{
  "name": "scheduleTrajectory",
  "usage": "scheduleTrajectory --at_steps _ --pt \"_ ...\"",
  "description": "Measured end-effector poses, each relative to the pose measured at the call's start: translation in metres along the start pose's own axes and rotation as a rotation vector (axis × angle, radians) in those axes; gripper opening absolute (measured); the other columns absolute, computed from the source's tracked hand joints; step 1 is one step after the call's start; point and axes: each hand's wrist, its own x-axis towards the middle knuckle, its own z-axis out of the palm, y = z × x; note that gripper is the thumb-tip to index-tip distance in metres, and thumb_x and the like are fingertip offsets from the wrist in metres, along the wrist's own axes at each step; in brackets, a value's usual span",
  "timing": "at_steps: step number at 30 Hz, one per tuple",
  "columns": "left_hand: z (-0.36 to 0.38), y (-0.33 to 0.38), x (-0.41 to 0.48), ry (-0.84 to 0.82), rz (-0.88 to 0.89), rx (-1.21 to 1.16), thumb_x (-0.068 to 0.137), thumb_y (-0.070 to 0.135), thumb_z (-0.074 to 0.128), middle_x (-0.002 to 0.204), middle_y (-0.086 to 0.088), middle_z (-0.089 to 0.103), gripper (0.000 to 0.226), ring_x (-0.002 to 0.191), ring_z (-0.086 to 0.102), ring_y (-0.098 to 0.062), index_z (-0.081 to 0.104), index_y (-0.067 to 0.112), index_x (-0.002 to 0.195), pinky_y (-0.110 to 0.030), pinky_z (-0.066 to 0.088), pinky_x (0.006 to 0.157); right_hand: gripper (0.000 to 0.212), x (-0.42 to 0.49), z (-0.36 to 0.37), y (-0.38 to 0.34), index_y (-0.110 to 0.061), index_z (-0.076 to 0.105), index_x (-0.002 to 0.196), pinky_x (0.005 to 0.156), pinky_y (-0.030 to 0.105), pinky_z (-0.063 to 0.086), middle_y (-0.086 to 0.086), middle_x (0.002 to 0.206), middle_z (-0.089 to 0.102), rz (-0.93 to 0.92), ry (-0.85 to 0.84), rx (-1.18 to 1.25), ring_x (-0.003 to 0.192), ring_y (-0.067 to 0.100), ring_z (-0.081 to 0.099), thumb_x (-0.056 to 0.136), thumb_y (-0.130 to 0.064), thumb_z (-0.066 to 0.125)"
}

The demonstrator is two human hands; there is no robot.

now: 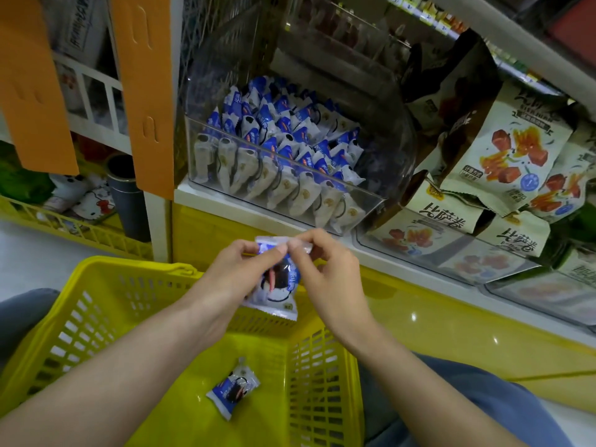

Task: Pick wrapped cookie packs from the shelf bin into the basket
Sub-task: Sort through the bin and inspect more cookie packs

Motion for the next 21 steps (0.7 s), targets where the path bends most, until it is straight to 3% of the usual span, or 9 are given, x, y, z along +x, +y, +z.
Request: scheduleTrajectory --at_steps 2,5,7,9,12,15,17,21 --pt "0.002 -0.002 -0.001 -0.02 -0.035 0.052 0.079 0.027 0.071 0.092 -0.003 0.067 0.029 0.076 0.064 -0.012 0.055 0.016 0.101 -0.03 0.051 0.068 0.013 0.005 -0.003 -0.001 -0.02 0.058 0.081 0.056 0.024 0.049 -0.004 0.075 0.062 0.186 0.031 0.169 0.068 0.008 0.059 0.093 -0.018 0.053" --pt "0.002 -0.002 0.0 0.007 0.026 -0.02 0.079 0.014 0.071 0.092 -0.006 0.068 0.029 0.07 0.065 -0.011 0.056 0.01 0.104 -0.024 0.054 0.059 0.014 0.011 -0.008 -0.003 -0.015 0.053 0.083 0.047 0.018 0.05 0.01 0.087 0.061 0.4 0.068 0.398 0.064 0.008 0.059 0.095 -0.011 0.047" --pt "-0.001 0.0 0.002 0.071 0.101 -0.035 0.081 0.016 0.068 0.095 -0.006 0.068 0.026 0.074 0.064 -0.01 0.057 0.01 0.104 -0.021 0.052 0.06 0.007 0.011 -0.01 -0.005 -0.008 0.05 0.092 0.047 0.017 0.052 0.019 0.097 0.06 0.501 0.005 0.506 0.065 0.01 0.06 0.096 -0.008 0.044" --pt "-0.004 0.002 0.004 0.139 0.16 -0.045 0.084 0.019 0.065 0.094 -0.005 0.067 0.02 0.077 0.064 -0.01 0.057 0.012 0.101 -0.022 0.051 0.065 0.008 0.009 -0.009 -0.005 -0.004 0.046 0.103 0.048 0.017 0.052 0.017 0.091 0.063 0.563 -0.118 0.534 0.057 0.007 0.062 0.096 -0.007 0.044" --pt "-0.009 0.006 0.006 0.186 0.232 -0.035 0.089 0.016 0.059 0.085 -0.002 0.066 0.003 0.073 0.061 -0.01 0.059 0.015 0.091 -0.025 0.051 0.066 0.01 0.006 -0.006 -0.005 -0.006 0.044 0.105 0.054 0.017 0.051 0.008 0.077 0.062 0.548 -0.297 0.435 0.052 0.004 0.061 0.095 -0.006 0.046" --pt "-0.013 0.008 0.009 0.191 0.332 0.09 0.089 0.012 0.058 0.078 -0.002 0.065 0.014 0.075 0.059 -0.017 0.06 0.022 0.079 -0.036 0.053 0.071 0.035 0.003 -0.002 -0.001 -0.006 0.042 0.119 0.081 0.028 0.051 0.012 0.105 0.063 0.451 -0.363 0.214 0.086 0.013 0.062 0.088 -0.009 0.06" --pt "-0.015 0.01 0.01 0.186 0.388 0.203 0.087 0.011 0.06 0.077 0.001 0.065 0.018 0.077 0.06 -0.021 0.061 0.025 0.076 -0.041 0.051 0.076 0.056 0.001 0.0 0.0 -0.011 0.039 0.13 0.096 0.03 0.046 0.002 0.121 0.056 0.373 -0.339 0.144 0.108 0.012 0.055 0.082 -0.016 0.068" --pt "-0.013 0.007 0.011 0.13 0.41 0.335 0.086 0.014 0.062 0.081 -0.002 0.069 0.008 0.08 0.063 -0.023 0.067 0.021 0.082 -0.044 0.052 0.081 0.033 0.004 0.0 -0.004 -0.018 0.053 0.116 0.082 0.017 0.049 -0.003 0.111 0.062 0.26 -0.275 0.183 0.096 0.008 0.06 0.086 -0.021 0.064"
